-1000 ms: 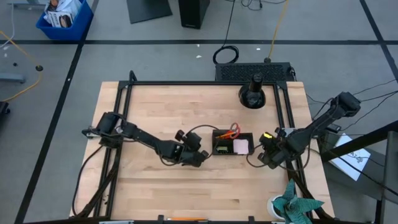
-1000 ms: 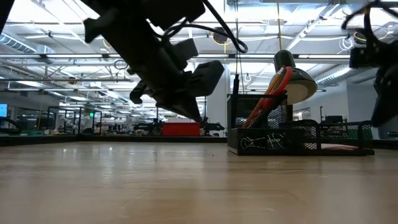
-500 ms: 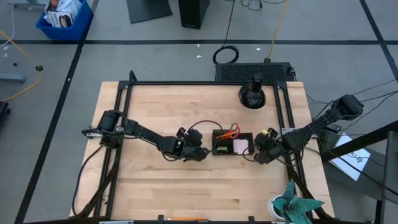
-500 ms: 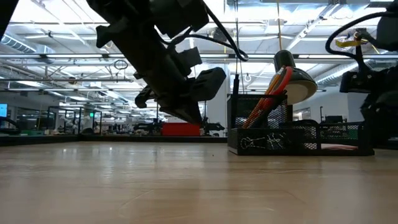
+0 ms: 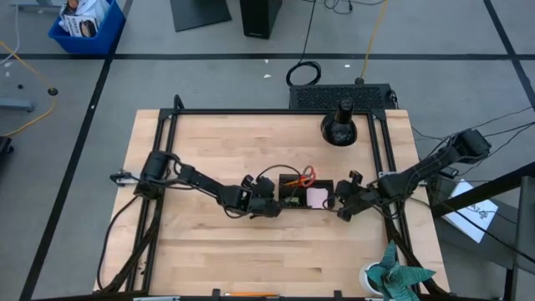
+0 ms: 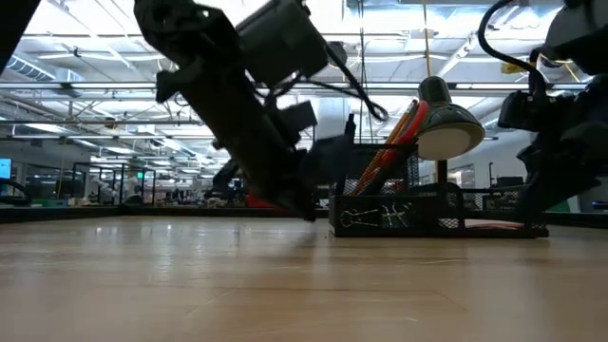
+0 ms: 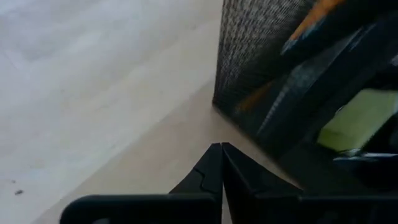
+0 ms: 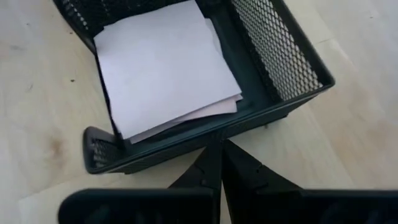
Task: Pick and place office supplies into organizer
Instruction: Adjust the black desk organizer
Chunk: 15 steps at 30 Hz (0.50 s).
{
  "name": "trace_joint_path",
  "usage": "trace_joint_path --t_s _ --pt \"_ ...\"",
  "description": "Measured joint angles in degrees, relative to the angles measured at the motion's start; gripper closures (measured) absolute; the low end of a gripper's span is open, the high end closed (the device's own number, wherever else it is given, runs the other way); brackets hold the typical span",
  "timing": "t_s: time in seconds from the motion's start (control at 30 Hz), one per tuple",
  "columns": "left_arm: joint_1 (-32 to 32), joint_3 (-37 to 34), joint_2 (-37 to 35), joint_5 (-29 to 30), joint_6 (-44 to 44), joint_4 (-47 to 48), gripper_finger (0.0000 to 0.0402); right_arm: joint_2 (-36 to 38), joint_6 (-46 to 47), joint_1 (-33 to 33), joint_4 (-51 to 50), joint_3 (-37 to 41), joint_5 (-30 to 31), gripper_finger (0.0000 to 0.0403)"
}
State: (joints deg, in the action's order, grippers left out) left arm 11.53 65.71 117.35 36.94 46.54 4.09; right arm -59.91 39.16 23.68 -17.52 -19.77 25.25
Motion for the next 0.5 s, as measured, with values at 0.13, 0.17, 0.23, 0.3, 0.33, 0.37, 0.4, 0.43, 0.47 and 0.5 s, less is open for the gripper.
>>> trace_joint_path --t_s 0.13,0.17,0.23,0.3,0.33,0.37,0.4,0.43,0.47,0.5 --pt "0.0 0.0 1.6 -0.5 0.0 -1.3 0.0399 0.0 -2.8 -1.4 -0.1 0.0 0.0 0.0403" --pt "0.0 0.0 1.7 -0.7 -0.2 -1.4 0.0397 0.0 -3.5 -2.0 -0.1 0.0 0.0 0.0403" --pt "0.2 0.0 1.9 -0.5 -0.1 -1.4 0.0393 0.0 -4.8 -3.1 0.0 0.0 0.0 0.0403" --pt "0.2 0.0 1.9 -0.4 -0.4 -1.5 0.0391 -0.5 -6.6 -4.2 1.2 0.0 -0.2 0.0403" --pt "0.2 0.0 1.9 -0.5 -0.4 -1.6 0.0393 -0.9 -7.7 -4.8 2.3 0.0 -0.9 0.0403" --pt "0.2 0.0 1.9 -0.5 -0.4 -1.6 0.0396 -1.4 -8.6 -5.5 3.7 0.0 -2.0 0.0403" --pt "0.2 0.0 1.9 -0.4 -0.4 -1.6 0.0398 -2.2 -9.6 -6.1 5.2 0.0 -2.9 0.0403" --pt "0.2 0.0 1.9 -0.4 -0.5 -1.6 0.0399 -3.1 -10.4 -6.6 6.6 0.0 -3.5 0.0403" --pt "0.2 0.0 1.9 -0.3 -0.7 -1.6 0.0398 -4.0 -11.2 -7.0 7.6 0.0 -4.0 0.0403" --pt "0.2 0.0 1.9 -0.1 -1.0 -1.6 0.0395 -5.0 -11.6 -7.4 8.5 0.0 -4.2 0.0403"
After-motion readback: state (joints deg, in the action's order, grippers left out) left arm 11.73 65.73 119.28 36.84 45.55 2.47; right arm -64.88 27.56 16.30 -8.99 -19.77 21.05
